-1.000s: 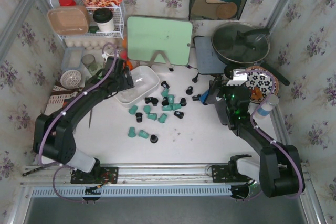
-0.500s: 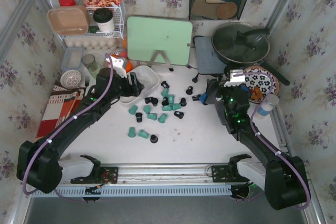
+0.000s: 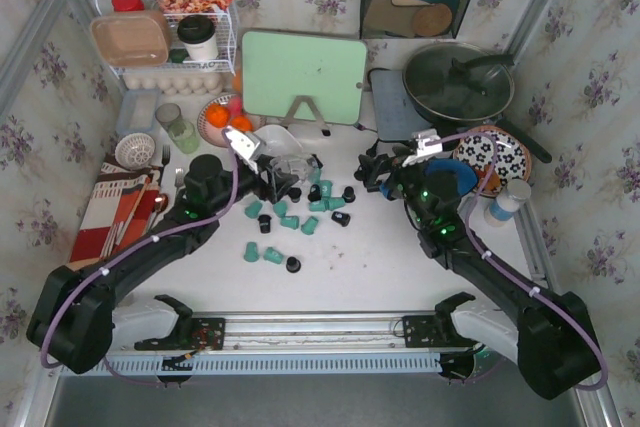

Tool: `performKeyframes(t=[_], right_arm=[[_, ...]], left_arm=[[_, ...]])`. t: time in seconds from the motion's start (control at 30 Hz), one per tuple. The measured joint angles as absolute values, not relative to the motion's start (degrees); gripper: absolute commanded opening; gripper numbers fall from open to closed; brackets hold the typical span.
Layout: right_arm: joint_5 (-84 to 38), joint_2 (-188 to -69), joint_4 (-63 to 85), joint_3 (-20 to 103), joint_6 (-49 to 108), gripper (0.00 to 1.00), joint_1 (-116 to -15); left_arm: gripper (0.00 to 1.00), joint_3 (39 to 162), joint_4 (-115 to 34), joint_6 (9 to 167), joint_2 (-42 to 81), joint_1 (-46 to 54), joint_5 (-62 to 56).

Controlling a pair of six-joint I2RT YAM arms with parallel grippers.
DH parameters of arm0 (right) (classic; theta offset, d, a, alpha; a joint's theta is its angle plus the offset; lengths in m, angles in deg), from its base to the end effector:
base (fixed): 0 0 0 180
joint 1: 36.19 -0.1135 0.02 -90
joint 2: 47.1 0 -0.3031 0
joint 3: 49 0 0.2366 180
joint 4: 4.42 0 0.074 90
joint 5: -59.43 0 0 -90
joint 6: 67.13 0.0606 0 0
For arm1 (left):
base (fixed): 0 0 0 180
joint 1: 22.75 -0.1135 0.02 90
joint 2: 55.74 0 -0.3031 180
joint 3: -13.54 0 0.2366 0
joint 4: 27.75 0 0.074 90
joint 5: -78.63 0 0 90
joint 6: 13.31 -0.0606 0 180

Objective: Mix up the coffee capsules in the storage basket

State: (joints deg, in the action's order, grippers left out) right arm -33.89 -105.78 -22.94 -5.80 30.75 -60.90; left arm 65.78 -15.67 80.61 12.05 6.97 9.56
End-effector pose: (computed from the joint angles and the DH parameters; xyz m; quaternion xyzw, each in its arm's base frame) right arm 0.2057 0.0908 0.3164 -0.0799 0.6835 0.1844 0.7018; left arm 0.2183 -0.1495 0.3228 0.2812 0.6702 -0.3216 0.6069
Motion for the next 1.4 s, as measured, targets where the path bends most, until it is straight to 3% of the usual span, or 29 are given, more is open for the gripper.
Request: performKeyframes(t=[0.5,1.2,1.4], right_arm=[[-14.9,-111.4,-37.7,-8.3,45.2,0.95,-61.7],[-4.9,-120.3,-51.0,-10.8,65.3,0.88,-61.8],[-3.4,-121.1,-53.8,-11.4,67.9,0.77,-61.8]], left_arm=[[0.35,64.7,2.8,74.9,19.2,10.1,25.2],[0.34,66.4,8.0,72.0,23.3,12.9,22.7],[0.36,66.8,9.1,72.2,24.4,12.9,22.3]])
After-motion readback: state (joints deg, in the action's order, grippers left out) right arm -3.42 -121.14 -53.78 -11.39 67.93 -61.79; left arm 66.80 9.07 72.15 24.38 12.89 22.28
